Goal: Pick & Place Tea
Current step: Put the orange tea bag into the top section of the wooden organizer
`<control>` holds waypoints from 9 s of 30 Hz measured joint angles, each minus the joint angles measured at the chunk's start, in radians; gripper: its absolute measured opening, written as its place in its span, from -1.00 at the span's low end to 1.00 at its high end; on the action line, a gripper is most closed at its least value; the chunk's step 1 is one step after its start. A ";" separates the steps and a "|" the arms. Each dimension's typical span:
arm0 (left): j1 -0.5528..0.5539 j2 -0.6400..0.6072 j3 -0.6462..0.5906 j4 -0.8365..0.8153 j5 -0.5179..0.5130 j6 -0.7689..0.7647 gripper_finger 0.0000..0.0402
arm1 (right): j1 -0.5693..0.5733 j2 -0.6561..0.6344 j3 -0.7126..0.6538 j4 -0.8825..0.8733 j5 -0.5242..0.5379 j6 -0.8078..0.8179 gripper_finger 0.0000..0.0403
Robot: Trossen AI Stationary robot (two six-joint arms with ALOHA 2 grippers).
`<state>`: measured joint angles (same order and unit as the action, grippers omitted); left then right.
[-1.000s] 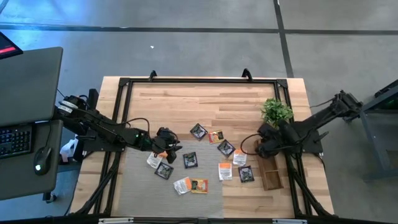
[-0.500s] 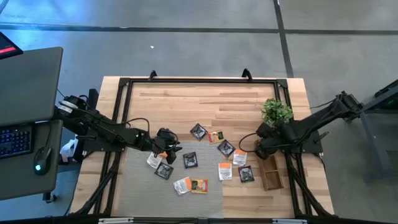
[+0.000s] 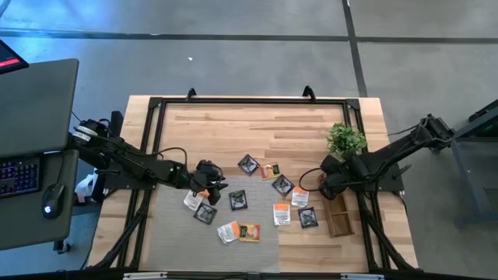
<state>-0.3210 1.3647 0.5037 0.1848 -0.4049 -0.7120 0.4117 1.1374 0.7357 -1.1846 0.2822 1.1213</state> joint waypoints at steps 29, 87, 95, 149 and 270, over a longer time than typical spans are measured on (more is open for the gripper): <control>0.000 0.000 0.000 0.000 -0.006 0.000 -0.27 | 0.206 0.151 0.019 -0.029 0.127 0.584 -0.98; 0.001 0.000 -0.001 0.156 -0.056 -0.052 -0.27 | -0.444 0.598 0.150 0.937 -0.027 -0.473 -0.38; 0.001 0.000 -0.001 0.154 -0.050 -0.053 -0.27 | -0.415 0.613 0.150 0.929 -0.005 -0.398 -0.41; 0.000 0.000 0.000 0.156 -0.047 -0.056 -0.27 | -0.394 0.562 0.070 1.100 -0.087 -0.704 -0.04; 0.000 0.000 0.000 0.163 -0.109 -0.132 -0.27 | 0.021 0.261 -0.019 0.057 0.049 -0.031 -0.97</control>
<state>-0.3210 1.3647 0.5037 0.3479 -0.5142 -0.8436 0.4329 1.3979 0.7170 -1.1278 0.3317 1.0905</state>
